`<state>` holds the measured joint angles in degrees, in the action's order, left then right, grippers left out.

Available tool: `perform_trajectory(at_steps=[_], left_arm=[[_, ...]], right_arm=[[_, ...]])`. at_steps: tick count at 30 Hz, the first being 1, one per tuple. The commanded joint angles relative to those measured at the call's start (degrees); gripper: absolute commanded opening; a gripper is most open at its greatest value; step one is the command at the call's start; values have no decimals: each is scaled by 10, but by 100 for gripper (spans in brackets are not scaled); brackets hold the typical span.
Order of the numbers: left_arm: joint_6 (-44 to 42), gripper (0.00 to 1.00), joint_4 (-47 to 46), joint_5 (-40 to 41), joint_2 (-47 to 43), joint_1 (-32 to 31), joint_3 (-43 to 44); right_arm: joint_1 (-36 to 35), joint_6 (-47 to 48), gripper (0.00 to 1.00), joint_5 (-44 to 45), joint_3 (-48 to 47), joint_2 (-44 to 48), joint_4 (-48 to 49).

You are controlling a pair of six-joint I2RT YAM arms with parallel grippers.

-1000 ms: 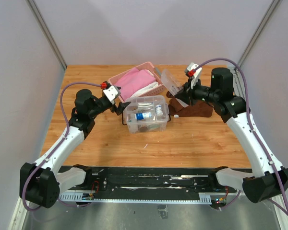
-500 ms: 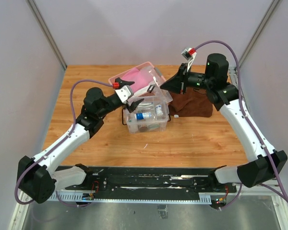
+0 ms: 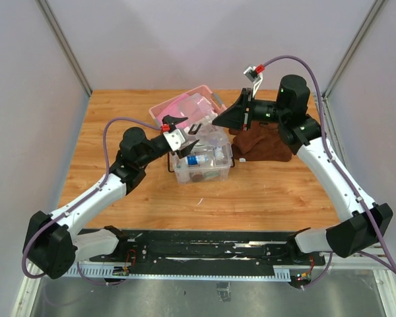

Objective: Organize the medicine kit
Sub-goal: Place the lid on the medicine box.

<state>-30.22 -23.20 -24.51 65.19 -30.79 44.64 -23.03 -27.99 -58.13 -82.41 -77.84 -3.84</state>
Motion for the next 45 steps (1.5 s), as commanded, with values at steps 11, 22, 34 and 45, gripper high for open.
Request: perform_trajectory(at_steps=[11, 22, 34, 45], left_arm=[[0, 50, -51, 16, 22, -6, 1], [-5, 20, -62, -5, 4, -6, -24], [-78, 0, 40, 60, -53, -6, -16], [-154, 0, 335, 133, -57, -6, 105]], right_arm=[[-14, -39, 0, -24, 26, 1, 60], [-13, -31, 1, -21, 35, -17, 69], [0, 135, 45, 13, 25, -14, -48], [16, 236, 55, 49, 11, 12, -142]])
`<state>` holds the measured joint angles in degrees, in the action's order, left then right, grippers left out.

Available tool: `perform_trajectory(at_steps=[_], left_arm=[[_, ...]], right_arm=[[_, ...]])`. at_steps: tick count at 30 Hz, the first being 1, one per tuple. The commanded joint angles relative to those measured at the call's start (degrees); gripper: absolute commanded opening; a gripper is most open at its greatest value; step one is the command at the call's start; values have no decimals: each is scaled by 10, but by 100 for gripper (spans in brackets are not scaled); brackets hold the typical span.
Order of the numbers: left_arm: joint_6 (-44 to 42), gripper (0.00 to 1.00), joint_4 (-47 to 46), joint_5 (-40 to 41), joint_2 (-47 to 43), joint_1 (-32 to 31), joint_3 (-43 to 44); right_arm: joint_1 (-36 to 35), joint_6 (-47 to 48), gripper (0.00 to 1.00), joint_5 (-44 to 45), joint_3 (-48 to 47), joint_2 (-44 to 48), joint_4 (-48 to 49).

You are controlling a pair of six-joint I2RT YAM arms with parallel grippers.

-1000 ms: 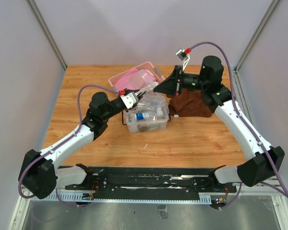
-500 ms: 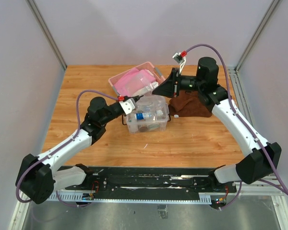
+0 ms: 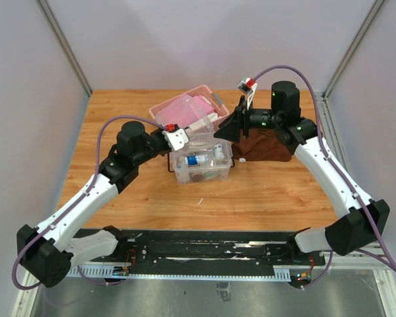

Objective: Organize the medicine kit
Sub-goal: Place the lid on the medicine box.

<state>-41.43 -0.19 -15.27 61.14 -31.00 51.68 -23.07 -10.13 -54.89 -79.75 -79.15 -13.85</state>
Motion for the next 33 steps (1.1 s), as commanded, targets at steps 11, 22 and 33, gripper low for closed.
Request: perform_trajectory(at_steps=[11, 22, 33], left_arm=[[-15, 0, 297, 45, 32, -4, 128], [5, 0, 411, 58, 146, -5, 242], [13, 0, 518, 77, 263, -33, 365]], right_arm=[[27, 129, 55, 39, -7, 32, -102], [27, 193, 58, 181, 2, 32, -186], [28, 212, 59, 290, 77, 43, -127]])
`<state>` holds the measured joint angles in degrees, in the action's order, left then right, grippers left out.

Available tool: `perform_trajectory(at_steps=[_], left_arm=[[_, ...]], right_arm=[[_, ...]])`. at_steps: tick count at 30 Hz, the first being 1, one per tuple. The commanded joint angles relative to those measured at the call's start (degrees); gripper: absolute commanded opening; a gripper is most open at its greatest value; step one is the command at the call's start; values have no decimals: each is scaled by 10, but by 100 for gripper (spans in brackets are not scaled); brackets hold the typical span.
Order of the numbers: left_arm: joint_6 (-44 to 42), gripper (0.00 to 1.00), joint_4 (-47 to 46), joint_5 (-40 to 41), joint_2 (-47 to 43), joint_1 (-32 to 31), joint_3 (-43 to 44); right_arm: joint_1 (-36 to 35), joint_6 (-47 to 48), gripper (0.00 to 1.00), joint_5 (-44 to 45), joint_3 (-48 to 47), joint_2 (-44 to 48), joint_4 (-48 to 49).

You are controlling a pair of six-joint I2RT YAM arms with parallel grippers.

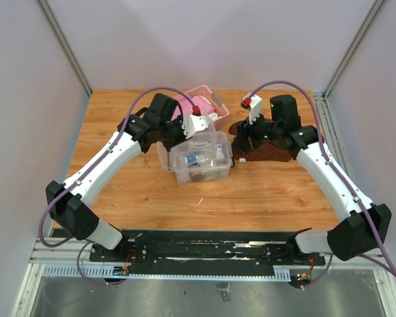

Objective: Organize the medicine kit
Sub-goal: Place the lid on the medicine box.

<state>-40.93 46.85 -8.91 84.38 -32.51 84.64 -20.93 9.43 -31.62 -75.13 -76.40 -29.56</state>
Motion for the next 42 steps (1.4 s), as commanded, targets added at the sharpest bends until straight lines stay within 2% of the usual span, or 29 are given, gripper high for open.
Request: perform_trajectory(at_steps=[1, 5, 10, 20, 32, 42], left_arm=[[9, 0, 54, 17, 42, -21, 42], [13, 0, 87, 30, 89, -31, 74], [11, 0, 97, 39, 121, -35, 99], [-13, 0, 187, 42, 184, -48, 211], [-11, 0, 220, 60, 246, -78, 294], [-16, 0, 244, 64, 286, -85, 320]], right_arm=[[7, 16, 59, 59, 33, 12, 34], [7, 13, 59, 70, 39, 0, 42], [7, 8, 59, 131, 42, -8, 50], [18, 0, 58, 195, 41, -17, 51], [58, -16, 58, 179, 51, 8, 61], [61, -16, 58, 176, 52, 7, 61]])
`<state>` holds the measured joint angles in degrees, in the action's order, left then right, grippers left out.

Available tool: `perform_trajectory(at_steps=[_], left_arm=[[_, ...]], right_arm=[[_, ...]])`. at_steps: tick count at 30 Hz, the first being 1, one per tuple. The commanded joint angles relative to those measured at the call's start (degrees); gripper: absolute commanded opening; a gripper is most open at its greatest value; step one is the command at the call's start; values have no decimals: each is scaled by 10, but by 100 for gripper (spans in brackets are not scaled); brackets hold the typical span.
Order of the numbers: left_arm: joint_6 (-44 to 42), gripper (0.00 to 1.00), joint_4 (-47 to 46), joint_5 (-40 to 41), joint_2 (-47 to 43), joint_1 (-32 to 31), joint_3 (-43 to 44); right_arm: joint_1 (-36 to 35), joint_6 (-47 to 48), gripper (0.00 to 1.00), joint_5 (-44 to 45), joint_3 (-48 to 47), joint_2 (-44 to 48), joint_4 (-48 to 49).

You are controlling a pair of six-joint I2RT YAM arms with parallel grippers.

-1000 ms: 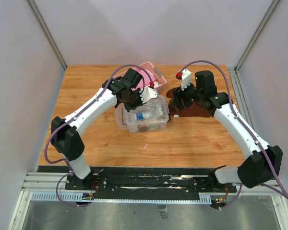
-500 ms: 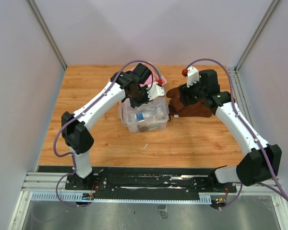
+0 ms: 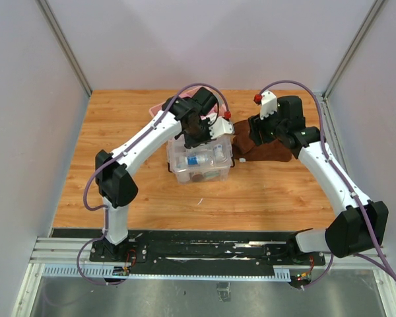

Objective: Organize the medicine kit
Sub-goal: Place the lid on the medicine box.

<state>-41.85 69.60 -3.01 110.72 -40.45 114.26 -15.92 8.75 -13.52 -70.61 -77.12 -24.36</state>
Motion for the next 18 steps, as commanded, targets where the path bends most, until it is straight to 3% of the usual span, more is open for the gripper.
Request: perform_trajectory(at_steps=[1, 6, 18], left_arm=[[-6, 0, 17, 4, 29, -7, 30], [0, 2, 16, -13, 56, -7, 58], [24, 31, -16, -53, 66, -6, 43]], right_arm=[[11, -9, 58, -5, 7, 13, 9], [12, -8, 58, -7, 9, 9, 11], [11, -18, 57, -37, 13, -14, 10]])
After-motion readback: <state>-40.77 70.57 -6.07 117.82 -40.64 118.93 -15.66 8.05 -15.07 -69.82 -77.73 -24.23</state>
